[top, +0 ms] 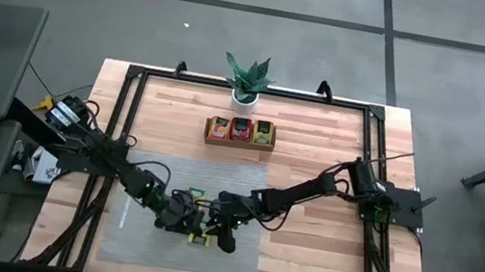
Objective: Pick & Place Tea
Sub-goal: Put the yellow tea bag into the right section of the wooden organizer
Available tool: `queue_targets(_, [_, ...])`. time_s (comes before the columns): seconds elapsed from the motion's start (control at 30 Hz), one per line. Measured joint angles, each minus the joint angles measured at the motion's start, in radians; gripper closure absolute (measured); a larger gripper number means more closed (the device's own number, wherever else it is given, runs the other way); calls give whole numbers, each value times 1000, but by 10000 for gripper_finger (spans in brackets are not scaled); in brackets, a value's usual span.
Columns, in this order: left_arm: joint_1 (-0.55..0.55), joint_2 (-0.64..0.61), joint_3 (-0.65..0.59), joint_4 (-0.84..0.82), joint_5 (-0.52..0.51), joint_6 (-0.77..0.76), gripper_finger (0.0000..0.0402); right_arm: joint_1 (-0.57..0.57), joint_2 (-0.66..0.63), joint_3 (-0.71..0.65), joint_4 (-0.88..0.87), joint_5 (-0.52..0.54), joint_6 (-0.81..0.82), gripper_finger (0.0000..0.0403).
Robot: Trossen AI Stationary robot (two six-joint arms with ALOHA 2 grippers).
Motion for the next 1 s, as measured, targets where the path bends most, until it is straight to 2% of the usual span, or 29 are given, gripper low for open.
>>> queue_targets(0.27, [8, 1, -1, 39, -16, 4, 149, 0, 0, 0, 1, 0, -9, 270])
queue_targets(0.47, [7, 1, -1, 53, -26, 5, 179, 0, 0, 0, 1, 1, -19, 270])
queue_targets(0.67, [5, 1, -1, 42, -20, 7, 243, 0, 0, 0, 1, 1, -19, 270])
queue_targets(1.0, [5, 1, -1, 21, 0, 47, 387, 0, 0, 0, 1, 1, -19, 270])
